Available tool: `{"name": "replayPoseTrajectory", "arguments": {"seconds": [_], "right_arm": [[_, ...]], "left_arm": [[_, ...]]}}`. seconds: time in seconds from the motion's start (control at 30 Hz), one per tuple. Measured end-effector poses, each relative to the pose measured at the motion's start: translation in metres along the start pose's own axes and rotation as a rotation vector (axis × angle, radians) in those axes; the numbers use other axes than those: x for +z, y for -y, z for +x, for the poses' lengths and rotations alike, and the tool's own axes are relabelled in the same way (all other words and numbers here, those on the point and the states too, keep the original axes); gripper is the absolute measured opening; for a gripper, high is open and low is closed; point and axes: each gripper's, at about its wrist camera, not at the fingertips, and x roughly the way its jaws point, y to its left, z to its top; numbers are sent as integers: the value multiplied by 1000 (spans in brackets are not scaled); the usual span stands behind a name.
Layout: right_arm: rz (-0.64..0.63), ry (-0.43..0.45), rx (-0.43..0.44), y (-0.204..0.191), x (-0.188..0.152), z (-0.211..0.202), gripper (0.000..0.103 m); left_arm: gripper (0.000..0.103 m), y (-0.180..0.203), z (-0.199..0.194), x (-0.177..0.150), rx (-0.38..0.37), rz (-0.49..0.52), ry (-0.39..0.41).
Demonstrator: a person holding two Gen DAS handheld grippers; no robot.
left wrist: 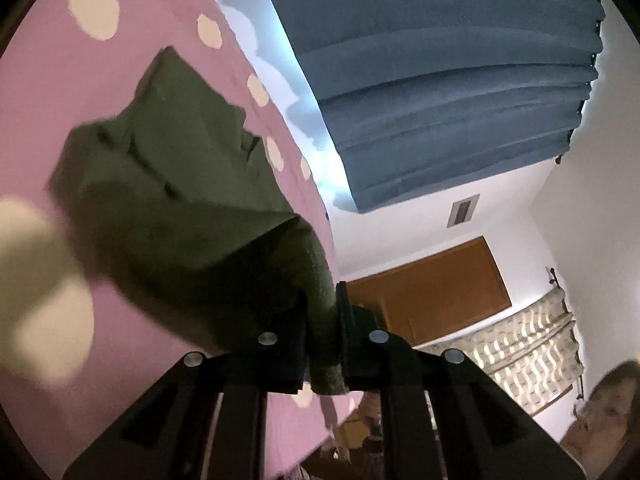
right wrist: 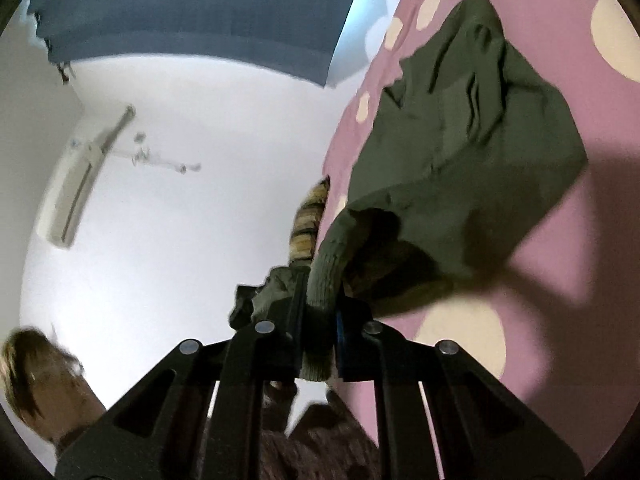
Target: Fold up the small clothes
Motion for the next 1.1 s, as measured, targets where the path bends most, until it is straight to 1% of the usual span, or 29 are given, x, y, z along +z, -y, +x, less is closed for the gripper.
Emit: {"name": "replayPoseTrajectory", "arguments": {"seconds": [0.03,0.17,0.27,0.33,0.37,0.43,0.47,0.57,0.7,0.8,0.9,0.97,1.07,1.1], "right_arm": [[6,10,5,2,7,4,11],[57,51,5,24,49,17,11],[125,74,-11,48,74,32,11],[180,81,-38,68,88,42,11],[213,83,-60,79,92,47,11],[271,89,-87,99,98,56,11],[288,93,-88,105,99,59,11],[302,97,-91,111,100,61,11],[298,86,-90,110,101,60,11],[296,82,-83,111,100,58,11],[301,83,-75,112,102,59,12],[306,83,-67,113,105,62,13],[324,87,-44,116,105,59,17],[328,88,-40,115,105,58,17]], "left_arm": [[13,-5,1,8,4,-7,4],[13,-29,28,43,37,-59,20],[13,-52,44,59,76,-95,17],[13,-72,57,69,112,-131,4],[13,-84,64,73,143,-151,-6],[13,-101,72,77,172,-180,-21],[13,-107,74,78,175,-192,-29],[13,-110,74,79,181,-189,-42],[15,-101,69,78,182,-155,-64],[16,-94,72,83,195,-134,-67],[20,-89,67,82,180,-133,-67],[23,-90,64,84,147,-162,-66],[30,-97,52,85,43,-245,-43],[32,-97,60,87,21,-265,-34]]}}
